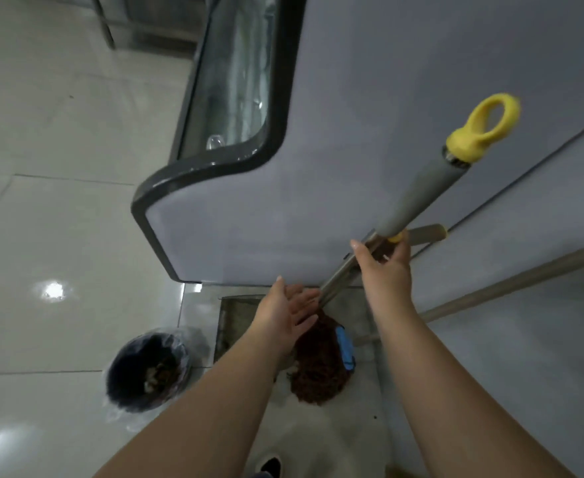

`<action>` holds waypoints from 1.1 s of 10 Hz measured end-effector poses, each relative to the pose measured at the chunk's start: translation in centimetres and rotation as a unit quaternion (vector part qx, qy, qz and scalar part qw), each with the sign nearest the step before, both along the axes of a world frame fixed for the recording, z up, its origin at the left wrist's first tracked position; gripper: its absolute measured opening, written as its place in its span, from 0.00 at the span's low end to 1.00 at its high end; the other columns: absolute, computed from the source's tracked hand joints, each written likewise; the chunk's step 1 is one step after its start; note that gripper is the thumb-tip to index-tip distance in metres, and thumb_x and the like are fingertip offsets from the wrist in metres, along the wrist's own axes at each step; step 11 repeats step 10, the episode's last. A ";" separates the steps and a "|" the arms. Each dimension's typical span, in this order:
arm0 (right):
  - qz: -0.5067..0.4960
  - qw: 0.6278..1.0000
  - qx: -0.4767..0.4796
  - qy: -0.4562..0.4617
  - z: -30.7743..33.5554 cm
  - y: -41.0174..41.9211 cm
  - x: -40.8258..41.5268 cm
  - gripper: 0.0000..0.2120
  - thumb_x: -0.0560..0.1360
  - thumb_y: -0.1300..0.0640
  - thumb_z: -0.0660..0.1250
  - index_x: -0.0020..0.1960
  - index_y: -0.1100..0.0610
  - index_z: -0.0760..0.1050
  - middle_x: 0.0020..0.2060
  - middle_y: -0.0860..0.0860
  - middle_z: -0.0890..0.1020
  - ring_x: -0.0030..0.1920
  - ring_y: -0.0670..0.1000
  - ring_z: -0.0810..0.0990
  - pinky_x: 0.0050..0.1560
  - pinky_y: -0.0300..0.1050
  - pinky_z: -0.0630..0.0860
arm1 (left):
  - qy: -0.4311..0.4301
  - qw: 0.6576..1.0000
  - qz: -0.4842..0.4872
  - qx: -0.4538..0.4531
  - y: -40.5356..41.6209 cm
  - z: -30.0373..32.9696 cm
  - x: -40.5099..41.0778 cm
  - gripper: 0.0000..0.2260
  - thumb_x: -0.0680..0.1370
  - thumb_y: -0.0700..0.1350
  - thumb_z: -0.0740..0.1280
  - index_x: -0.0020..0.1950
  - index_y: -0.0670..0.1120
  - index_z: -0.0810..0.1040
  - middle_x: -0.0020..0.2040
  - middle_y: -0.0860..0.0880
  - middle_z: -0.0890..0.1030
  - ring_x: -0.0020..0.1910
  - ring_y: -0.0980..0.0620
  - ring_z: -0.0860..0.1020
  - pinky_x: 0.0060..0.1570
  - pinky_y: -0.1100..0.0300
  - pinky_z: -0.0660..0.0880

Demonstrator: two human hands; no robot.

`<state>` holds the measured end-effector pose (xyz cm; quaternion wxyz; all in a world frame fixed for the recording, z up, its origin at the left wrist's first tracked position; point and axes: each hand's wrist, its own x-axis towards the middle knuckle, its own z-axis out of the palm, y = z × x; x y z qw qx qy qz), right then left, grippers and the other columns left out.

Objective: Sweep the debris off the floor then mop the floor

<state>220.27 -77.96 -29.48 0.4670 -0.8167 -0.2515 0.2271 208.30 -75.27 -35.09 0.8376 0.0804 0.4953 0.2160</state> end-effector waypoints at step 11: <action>-0.169 0.953 -0.041 -0.249 26.6 -7.6 -27.8 0.15 0.76 0.45 0.64 0.53 0.56 0.78 0.51 0.51 0.82 0.54 0.52 0.78 0.44 0.38 0.66 | 0.024 0.627 -0.326 0.707 3.6 30.4 -20.7 0.10 0.79 0.44 0.63 0.48 0.39 0.80 0.35 0.47 0.81 0.34 0.54 0.76 0.40 0.62 0.73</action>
